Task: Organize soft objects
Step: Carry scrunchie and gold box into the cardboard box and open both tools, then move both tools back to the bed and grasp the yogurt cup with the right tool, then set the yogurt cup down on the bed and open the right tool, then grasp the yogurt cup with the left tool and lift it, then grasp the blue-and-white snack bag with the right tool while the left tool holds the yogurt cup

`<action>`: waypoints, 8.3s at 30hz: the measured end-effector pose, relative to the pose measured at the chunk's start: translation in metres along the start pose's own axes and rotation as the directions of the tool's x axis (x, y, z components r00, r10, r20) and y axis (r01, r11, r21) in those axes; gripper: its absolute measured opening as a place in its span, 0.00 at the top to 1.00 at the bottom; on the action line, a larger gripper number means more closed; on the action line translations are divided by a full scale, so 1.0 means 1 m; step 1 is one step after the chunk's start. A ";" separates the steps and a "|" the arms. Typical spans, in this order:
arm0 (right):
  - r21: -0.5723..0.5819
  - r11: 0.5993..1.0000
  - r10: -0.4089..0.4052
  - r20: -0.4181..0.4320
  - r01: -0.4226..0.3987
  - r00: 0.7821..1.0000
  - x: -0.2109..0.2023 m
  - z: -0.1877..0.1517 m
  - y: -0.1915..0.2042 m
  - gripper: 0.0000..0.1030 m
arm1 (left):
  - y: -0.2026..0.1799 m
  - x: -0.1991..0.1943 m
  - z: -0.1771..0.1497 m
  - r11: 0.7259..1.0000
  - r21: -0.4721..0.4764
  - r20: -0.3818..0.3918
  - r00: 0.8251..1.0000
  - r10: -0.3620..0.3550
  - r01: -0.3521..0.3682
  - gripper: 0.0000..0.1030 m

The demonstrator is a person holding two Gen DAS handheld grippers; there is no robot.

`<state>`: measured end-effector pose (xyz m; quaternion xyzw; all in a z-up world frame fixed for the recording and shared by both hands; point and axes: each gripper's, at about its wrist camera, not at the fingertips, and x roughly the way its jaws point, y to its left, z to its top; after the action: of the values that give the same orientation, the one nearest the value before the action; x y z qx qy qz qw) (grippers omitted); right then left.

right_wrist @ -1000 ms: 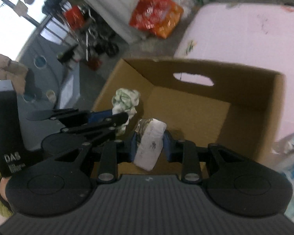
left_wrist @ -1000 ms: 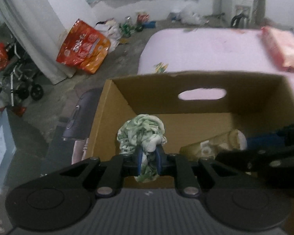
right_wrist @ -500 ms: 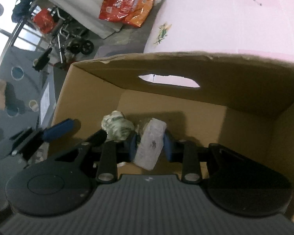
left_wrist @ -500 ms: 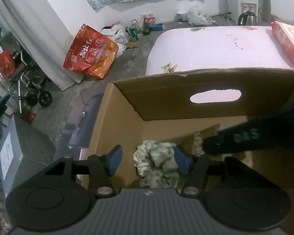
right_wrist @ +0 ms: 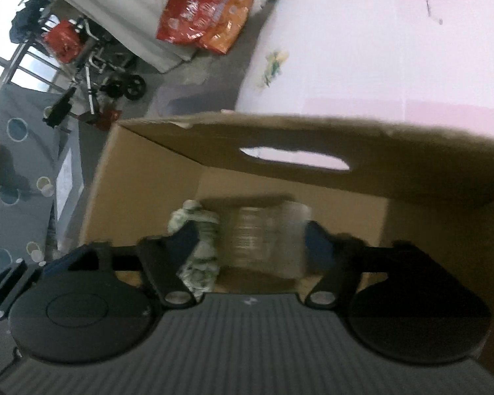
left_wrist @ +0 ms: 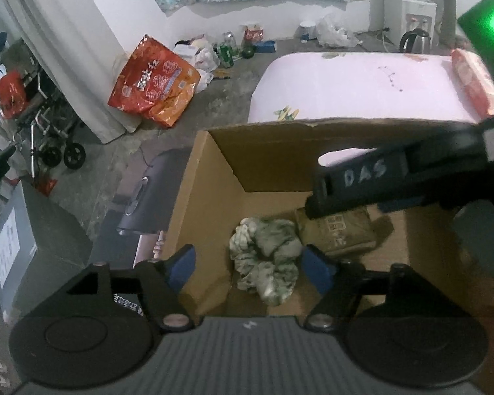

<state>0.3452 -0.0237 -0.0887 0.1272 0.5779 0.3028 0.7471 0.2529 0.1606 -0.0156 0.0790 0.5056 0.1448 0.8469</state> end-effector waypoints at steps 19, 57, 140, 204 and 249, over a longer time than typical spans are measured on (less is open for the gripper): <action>-0.165 0.976 0.206 0.488 -0.142 0.848 -0.383 -0.193 -0.100 0.14 | -0.081 -0.208 -0.089 0.921 0.155 0.268 0.882 -0.387 0.357 0.13; -0.007 0.778 -0.542 0.498 0.628 0.677 -0.293 -0.299 -0.326 0.37 | -0.413 -0.168 -0.035 0.766 0.472 -0.024 0.874 -0.484 0.437 0.19; 0.204 0.975 -0.069 0.660 -0.089 0.748 -0.340 -0.532 -0.281 0.37 | -0.259 -0.223 -0.261 0.693 0.468 0.069 0.759 -0.648 0.548 0.28; 0.200 0.974 -0.046 0.643 -0.109 0.764 -0.334 -0.365 -0.322 0.22 | -0.357 -0.131 -0.178 0.724 0.405 -0.107 0.815 -0.569 0.558 0.35; 0.172 0.898 -0.440 0.341 0.405 0.831 -0.282 -0.361 -0.311 0.25 | -0.341 -0.126 -0.178 0.703 0.346 -0.111 0.772 -0.626 0.621 0.36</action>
<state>0.0591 -0.4943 -0.1432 0.0856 0.4533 0.0735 0.8842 0.0967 -0.2053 -0.0904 0.0598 0.5137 -0.2465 0.8196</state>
